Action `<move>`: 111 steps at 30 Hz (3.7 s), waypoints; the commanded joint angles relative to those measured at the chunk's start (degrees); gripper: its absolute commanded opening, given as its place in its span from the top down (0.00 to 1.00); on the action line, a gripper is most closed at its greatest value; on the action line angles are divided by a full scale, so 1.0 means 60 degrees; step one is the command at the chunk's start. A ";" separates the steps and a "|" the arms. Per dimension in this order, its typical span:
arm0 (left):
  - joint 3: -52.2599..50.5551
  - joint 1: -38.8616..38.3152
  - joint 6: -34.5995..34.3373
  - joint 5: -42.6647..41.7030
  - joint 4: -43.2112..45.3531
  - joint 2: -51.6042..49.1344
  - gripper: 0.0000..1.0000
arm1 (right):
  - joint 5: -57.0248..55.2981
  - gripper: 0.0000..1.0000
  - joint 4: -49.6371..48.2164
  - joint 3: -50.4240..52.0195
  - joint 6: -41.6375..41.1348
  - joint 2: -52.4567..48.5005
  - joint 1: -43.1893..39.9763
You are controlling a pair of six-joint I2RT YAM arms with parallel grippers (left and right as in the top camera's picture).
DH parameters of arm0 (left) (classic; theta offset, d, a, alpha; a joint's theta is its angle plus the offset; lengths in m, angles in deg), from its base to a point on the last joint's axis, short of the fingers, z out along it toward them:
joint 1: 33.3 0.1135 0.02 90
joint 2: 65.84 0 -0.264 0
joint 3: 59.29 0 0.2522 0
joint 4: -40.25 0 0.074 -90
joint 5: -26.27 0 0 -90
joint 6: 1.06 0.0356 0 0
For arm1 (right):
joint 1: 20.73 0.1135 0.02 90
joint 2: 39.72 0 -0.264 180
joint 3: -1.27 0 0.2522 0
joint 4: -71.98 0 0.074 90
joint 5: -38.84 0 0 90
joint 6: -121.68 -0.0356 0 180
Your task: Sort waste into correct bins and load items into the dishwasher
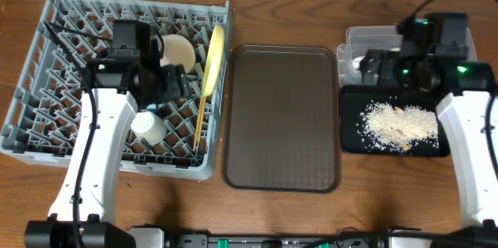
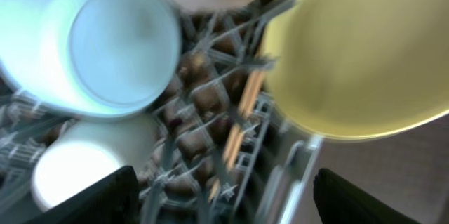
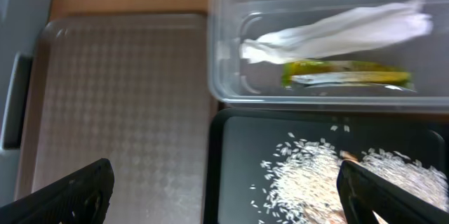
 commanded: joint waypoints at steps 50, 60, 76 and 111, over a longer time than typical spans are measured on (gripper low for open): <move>-0.4998 -0.0157 0.1351 0.0361 0.0423 1.1293 0.16 | -0.1191 0.01 0.0667 0.5399 0.0608 0.8699 0.0113; -0.4998 -0.0157 0.1351 0.0361 0.0419 1.1293 0.16 | -0.1162 0.01 -0.3883 0.9016 0.0594 1.2903 0.0736; -0.4998 -0.0157 0.1351 0.0361 0.0419 1.1293 0.16 | -0.1315 0.01 -0.9118 1.2870 0.0794 1.4094 0.0754; -0.4998 -0.0157 0.1351 0.0364 0.0423 1.1293 0.16 | -0.1344 0.01 -0.7777 1.2866 0.0812 1.4069 0.0754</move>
